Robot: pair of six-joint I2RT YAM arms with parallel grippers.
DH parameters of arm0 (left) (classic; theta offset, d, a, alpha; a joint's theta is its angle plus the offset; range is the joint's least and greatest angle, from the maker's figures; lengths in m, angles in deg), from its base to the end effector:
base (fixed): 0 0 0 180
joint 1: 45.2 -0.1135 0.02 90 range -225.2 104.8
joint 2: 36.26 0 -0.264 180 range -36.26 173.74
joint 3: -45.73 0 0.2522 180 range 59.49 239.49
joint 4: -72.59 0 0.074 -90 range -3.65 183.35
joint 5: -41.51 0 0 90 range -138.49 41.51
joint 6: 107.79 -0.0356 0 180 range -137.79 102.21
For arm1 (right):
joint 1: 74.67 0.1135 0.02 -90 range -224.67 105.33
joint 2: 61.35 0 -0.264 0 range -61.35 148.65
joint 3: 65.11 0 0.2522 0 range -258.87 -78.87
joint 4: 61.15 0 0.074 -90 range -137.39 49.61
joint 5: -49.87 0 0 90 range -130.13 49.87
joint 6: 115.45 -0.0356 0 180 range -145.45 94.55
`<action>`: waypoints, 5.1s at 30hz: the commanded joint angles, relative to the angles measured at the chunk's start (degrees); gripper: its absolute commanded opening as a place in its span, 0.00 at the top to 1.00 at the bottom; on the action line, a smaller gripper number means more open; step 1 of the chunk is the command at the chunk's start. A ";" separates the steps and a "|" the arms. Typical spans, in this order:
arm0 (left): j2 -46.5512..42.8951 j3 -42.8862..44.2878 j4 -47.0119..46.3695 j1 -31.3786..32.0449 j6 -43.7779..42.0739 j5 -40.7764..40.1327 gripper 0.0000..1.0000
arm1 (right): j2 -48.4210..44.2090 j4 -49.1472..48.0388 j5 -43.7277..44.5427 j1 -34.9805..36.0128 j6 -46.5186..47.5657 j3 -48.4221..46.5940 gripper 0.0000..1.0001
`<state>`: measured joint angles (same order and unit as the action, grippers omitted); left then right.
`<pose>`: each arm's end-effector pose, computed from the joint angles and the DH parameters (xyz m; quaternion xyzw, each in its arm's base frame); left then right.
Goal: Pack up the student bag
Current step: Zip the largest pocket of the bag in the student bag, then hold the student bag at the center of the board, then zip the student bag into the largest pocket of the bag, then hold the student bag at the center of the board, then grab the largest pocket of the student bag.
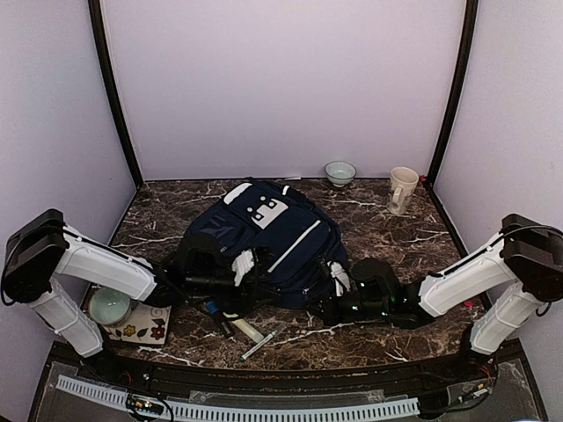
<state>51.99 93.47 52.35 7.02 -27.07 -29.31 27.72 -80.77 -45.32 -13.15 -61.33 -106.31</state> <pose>0.1774 -0.2479 0.1763 0.4955 0.6466 -0.3335 0.4745 0.1313 0.2488 0.1386 -0.2129 0.8309 0.4108 0.3091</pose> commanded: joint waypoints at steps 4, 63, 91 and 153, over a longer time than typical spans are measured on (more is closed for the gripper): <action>8.58 8.63 4.53 1.99 -3.15 3.93 0.45 | -0.76 -3.35 -0.59 0.32 0.11 -0.56 1.00; 0.43 -5.10 0.32 3.85 3.74 -12.07 1.00 | 3.53 -17.44 0.03 -21.61 -10.51 5.69 1.00; -4.40 -1.63 2.35 4.81 -0.93 -8.65 0.45 | 4.36 -17.84 3.39 -3.77 -9.39 3.72 1.00; 0.15 5.85 8.69 2.26 -2.67 -4.43 1.00 | 5.37 -33.49 46.11 13.68 61.31 7.15 0.31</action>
<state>55.53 100.18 61.40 9.32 -30.02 -35.21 30.92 -104.84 -0.23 -0.06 -6.40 -97.02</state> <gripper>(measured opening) 0.036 0.703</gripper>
